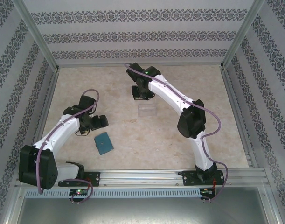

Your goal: Take the credit cards out of the card holder

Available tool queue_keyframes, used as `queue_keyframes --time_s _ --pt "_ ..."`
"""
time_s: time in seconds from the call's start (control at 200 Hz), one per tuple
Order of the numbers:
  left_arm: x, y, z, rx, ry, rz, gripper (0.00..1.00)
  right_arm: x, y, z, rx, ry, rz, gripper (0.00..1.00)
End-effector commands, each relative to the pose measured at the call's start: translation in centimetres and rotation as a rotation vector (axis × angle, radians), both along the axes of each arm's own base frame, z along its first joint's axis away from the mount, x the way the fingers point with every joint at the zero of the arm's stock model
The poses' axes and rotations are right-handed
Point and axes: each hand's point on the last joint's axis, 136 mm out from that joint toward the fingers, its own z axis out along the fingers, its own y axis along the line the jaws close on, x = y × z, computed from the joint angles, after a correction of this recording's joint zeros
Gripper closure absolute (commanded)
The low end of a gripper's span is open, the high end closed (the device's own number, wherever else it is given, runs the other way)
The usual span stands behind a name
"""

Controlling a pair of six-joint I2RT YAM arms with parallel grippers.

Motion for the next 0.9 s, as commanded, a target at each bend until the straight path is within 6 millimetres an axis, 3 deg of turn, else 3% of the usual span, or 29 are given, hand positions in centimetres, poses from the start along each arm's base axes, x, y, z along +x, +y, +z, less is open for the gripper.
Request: queue_keyframes --time_s 0.0,0.175,0.375,0.894 --pt "-1.8 -0.5 -0.7 0.011 0.032 0.076 0.05 -0.5 -0.3 0.4 -0.006 -0.026 0.020 0.76" --pt "-3.9 -1.8 -3.0 0.027 0.084 0.086 0.04 -0.8 -1.4 -0.6 0.001 -0.008 0.009 0.76" --pt "-5.4 -2.0 -5.1 0.053 0.114 0.118 0.02 -0.9 -2.2 -0.6 0.013 -0.010 0.003 0.77" --pt "-5.2 -3.4 -6.9 0.020 0.134 0.101 0.11 -1.2 -3.1 -0.4 0.011 -0.009 0.008 0.77"
